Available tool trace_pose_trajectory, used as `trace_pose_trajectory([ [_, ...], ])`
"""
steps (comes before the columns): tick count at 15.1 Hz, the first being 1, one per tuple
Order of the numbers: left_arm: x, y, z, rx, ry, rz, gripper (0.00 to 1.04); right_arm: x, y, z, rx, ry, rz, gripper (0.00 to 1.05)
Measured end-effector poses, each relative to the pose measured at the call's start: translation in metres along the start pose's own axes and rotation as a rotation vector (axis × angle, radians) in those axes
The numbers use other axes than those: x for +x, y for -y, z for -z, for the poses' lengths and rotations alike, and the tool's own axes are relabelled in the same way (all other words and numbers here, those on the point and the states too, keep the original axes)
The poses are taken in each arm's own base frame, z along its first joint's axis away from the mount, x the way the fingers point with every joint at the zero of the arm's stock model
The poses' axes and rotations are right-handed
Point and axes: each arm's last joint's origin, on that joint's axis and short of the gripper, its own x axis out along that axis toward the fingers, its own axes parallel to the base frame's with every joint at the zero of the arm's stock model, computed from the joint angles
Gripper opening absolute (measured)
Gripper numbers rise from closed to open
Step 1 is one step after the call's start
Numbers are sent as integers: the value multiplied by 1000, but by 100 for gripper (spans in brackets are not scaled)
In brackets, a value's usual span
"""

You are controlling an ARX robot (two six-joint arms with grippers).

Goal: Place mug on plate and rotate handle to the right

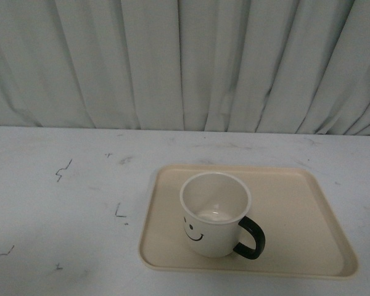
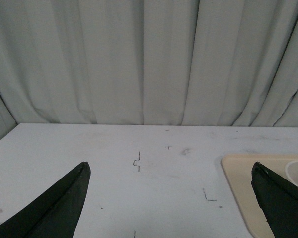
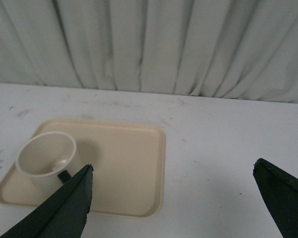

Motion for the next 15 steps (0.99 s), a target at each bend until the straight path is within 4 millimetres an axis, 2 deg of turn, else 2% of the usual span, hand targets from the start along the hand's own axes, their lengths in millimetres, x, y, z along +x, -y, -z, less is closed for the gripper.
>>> trace_pose_trajectory([
  [2, 0, 0, 0, 0, 0, 1, 98, 7, -7, -6, -17, -69, -26, 98],
  [3, 0, 0, 0, 0, 0, 1, 98, 26, -13, -12, -41, -202, -55, 98],
  [4, 0, 0, 0, 0, 0, 0, 98, 69, -20, -20, -44, -382, -164, 98],
  [5, 0, 0, 0, 0, 0, 0, 98, 126, -35, -23, -63, -471, -217, 98],
  [6, 0, 0, 0, 0, 0, 0, 98, 155, -47, -17, -71, -509, -242, 98],
  [8, 0, 0, 0, 0, 0, 0, 98, 181, -55, -1, -57, -552, -250, 98],
  [10, 0, 0, 0, 0, 0, 0, 98, 199, -54, 12, -9, -586, -279, 98],
  [15, 0, 0, 0, 0, 0, 0, 98, 222, -48, 19, 57, -581, -297, 98],
])
